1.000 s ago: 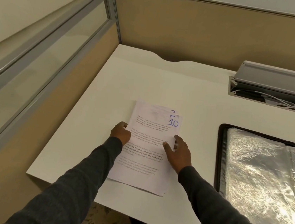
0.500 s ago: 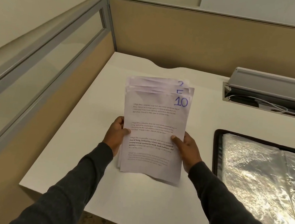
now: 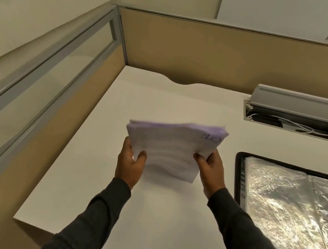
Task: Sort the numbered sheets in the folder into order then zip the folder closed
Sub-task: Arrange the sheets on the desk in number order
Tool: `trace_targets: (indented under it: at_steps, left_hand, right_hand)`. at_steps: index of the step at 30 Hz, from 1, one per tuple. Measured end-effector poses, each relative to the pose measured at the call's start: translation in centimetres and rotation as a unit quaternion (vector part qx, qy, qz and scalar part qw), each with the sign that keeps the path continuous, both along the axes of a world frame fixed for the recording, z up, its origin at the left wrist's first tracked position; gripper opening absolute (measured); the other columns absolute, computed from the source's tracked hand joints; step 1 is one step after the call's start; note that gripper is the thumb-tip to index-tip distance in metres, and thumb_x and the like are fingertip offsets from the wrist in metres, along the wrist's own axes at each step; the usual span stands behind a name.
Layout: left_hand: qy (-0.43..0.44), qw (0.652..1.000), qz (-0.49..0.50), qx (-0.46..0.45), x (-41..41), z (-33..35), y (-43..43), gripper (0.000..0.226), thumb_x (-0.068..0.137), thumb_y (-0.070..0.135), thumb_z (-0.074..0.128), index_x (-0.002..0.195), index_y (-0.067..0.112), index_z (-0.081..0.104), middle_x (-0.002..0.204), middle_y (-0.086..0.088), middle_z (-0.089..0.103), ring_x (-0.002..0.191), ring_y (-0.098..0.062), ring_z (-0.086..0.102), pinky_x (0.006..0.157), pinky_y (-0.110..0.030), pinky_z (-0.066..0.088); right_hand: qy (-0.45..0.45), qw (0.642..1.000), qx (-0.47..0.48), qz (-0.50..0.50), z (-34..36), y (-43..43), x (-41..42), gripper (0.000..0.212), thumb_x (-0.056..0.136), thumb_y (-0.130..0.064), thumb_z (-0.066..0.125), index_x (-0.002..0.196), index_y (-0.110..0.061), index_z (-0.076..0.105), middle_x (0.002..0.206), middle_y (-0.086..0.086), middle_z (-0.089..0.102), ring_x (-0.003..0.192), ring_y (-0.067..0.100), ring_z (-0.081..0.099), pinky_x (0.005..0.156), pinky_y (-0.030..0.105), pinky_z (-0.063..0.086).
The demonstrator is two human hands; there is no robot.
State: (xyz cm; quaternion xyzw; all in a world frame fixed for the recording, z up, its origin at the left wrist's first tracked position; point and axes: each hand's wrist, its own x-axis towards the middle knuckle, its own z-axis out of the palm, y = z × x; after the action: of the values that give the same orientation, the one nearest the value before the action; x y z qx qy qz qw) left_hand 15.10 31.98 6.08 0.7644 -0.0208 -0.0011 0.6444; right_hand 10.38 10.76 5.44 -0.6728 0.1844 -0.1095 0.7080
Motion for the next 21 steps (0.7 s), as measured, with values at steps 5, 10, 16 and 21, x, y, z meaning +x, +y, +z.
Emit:
trace_targets:
  at_steps: [5,10,16,21]
  left_hand:
    - [0.023,1.000,0.007,-0.006,-0.1,-1.0,0.2,0.042,0.095,0.006,0.059,0.134,0.018,0.049,0.116,0.007,0.063,0.108,0.002,0.058,0.091,-0.020,0.049]
    - [0.009,1.000,-0.003,-0.022,0.5,0.2,-0.5,0.030,0.090,0.027,0.053,0.120,0.023,0.057,0.105,0.006,0.066,0.101,-0.013,0.064,0.079,-0.025,0.057]
    - [-0.001,0.999,0.008,-0.045,0.7,0.5,-1.1,0.031,0.096,0.019,0.053,0.125,0.027,0.055,0.108,0.005,0.065,0.102,-0.014,0.064,0.079,-0.031,0.060]
    - [0.047,0.998,0.018,-0.037,0.0,-1.0,-1.5,0.038,0.098,0.005,0.051,0.121,0.035,0.055,0.112,0.009,0.065,0.108,-0.012,0.062,0.093,-0.042,0.056]
  right_hand:
    - [-0.010,0.999,-0.033,-0.006,-0.3,-0.1,-0.2,0.033,0.095,-0.032,0.059,0.122,-0.014,0.067,0.115,0.004,0.071,0.105,0.016,0.065,0.082,0.028,0.050]
    - [-0.019,0.999,-0.022,-0.020,1.1,0.4,0.5,0.027,0.090,-0.032,0.054,0.113,-0.025,0.064,0.104,-0.007,0.071,0.100,0.013,0.067,0.078,0.027,0.056]
    - [-0.049,0.998,-0.018,-0.019,1.6,1.0,0.5,0.034,0.092,-0.034,0.050,0.124,-0.027,0.058,0.114,-0.003,0.068,0.104,0.017,0.066,0.081,0.033,0.060]
    - [-0.008,1.000,-0.025,-0.011,-0.2,2.2,-0.3,0.044,0.091,-0.030,0.050,0.135,-0.023,0.053,0.120,-0.004,0.066,0.111,0.014,0.063,0.094,0.042,0.058]
